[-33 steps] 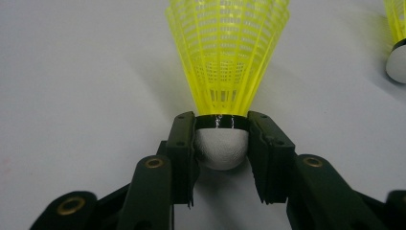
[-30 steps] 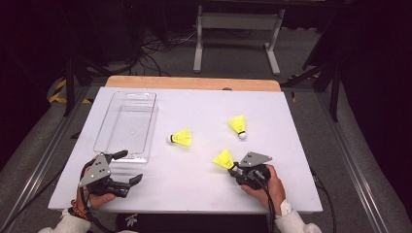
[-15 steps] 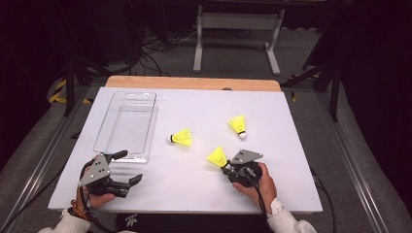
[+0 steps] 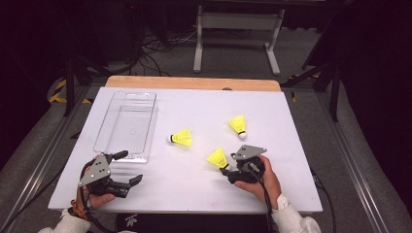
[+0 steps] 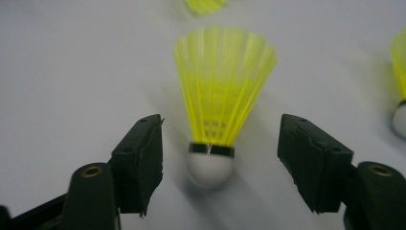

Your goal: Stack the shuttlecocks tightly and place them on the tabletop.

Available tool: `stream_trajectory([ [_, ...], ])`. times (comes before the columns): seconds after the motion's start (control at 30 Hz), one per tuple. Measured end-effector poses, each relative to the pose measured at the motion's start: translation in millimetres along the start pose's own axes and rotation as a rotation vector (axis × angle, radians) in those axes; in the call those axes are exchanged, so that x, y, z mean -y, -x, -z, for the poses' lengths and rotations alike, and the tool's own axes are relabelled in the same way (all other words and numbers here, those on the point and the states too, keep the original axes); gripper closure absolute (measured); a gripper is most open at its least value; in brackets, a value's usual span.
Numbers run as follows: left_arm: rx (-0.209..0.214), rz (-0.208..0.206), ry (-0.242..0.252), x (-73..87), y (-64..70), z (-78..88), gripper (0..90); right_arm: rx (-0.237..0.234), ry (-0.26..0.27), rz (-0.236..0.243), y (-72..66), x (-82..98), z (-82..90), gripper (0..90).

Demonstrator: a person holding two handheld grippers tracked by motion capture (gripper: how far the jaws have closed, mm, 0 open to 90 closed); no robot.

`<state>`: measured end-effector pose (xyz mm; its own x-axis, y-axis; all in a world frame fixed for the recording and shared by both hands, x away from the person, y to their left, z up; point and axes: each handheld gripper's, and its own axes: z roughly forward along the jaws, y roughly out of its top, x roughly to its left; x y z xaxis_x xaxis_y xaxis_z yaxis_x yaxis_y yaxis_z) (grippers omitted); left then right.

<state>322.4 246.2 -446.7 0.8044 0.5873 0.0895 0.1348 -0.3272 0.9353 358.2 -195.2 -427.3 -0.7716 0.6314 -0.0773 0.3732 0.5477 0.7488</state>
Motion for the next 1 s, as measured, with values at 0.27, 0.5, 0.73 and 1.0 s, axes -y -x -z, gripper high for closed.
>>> stream_trajectory([
  [0.27, 0.010, 0.006, 0.000, 0.9, -1.4, -0.1, 7.6, -0.052, -0.057, 0.183, 7.6, -56.2, -0.5, 23.2],
  [0.5, 0.019, 0.008, -0.004, 1.3, -1.5, -1.2, 7.7, -0.165, -0.168, 0.269, 12.6, -76.5, -32.6, 33.3],
  [0.73, 0.020, 0.014, -0.008, 1.7, -2.5, -1.2, 7.7, -0.184, -0.250, 0.337, 12.4, -76.1, -42.6, 58.6],
  [1.0, 0.025, 0.010, -0.015, 1.7, -2.5, -1.7, 7.7, -0.209, -0.272, 0.348, 13.1, -76.1, -38.7, 90.0],
])
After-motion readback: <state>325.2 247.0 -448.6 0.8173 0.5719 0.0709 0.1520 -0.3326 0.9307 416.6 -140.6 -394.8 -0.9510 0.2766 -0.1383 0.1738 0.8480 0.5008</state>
